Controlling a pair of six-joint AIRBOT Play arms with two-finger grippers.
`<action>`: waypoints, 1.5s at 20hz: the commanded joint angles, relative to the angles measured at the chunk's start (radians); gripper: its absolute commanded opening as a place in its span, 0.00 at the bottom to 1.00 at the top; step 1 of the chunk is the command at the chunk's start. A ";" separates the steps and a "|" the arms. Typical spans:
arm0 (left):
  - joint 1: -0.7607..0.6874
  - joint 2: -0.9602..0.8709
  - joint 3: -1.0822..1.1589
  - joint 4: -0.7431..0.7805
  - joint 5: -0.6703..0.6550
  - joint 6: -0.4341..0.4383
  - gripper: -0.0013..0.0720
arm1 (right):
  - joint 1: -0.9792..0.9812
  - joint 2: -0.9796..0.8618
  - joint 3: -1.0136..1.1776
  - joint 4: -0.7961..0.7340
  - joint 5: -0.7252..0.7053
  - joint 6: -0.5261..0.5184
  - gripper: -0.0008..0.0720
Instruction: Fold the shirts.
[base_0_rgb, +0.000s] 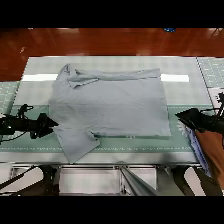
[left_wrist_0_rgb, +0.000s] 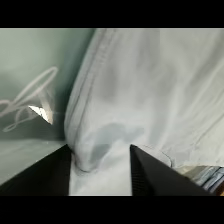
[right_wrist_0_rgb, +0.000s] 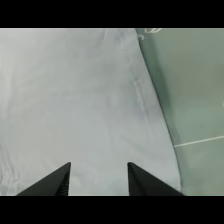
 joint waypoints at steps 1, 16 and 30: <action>-0.059 -0.015 0.000 0.007 0.034 0.007 0.27 | -0.002 0.003 0.000 -0.023 -0.017 0.000 0.58; -0.064 -0.014 0.024 0.006 -0.007 0.058 0.05 | 0.000 -0.061 -0.128 -0.238 0.051 0.155 0.58; -0.067 -0.014 0.023 0.006 0.047 0.058 0.05 | 0.052 -0.387 -0.124 0.153 -0.148 -0.028 0.50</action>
